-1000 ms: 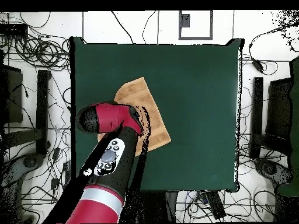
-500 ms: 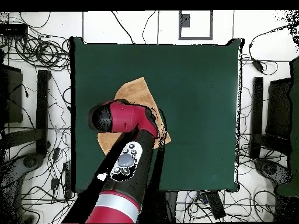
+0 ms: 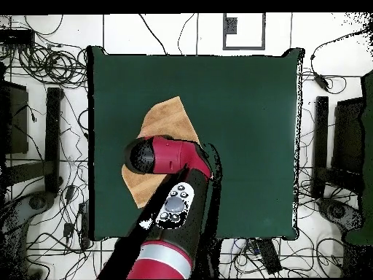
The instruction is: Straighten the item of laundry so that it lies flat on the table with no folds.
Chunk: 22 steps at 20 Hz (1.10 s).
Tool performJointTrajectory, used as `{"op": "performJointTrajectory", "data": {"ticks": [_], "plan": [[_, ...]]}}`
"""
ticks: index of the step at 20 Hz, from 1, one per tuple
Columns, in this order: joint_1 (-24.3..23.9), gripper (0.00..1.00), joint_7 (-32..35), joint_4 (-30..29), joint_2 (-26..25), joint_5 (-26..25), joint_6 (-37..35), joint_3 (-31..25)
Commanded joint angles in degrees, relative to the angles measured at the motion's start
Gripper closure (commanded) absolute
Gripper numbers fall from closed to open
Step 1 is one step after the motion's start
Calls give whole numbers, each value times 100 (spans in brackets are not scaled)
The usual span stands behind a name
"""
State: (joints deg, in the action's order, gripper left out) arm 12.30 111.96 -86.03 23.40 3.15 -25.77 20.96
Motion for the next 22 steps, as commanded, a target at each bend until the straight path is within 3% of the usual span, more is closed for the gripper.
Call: {"op": "performJointTrajectory", "data": {"ticks": [1, 13, 22], "plan": [[-83, 0, 206, -767, -130, -303, 163, -960], [-370, 0, 156, -1058, -194, -647, 621, -1274], [-545, 0, 147, -883, -378, -988, 837, -1437]]}}
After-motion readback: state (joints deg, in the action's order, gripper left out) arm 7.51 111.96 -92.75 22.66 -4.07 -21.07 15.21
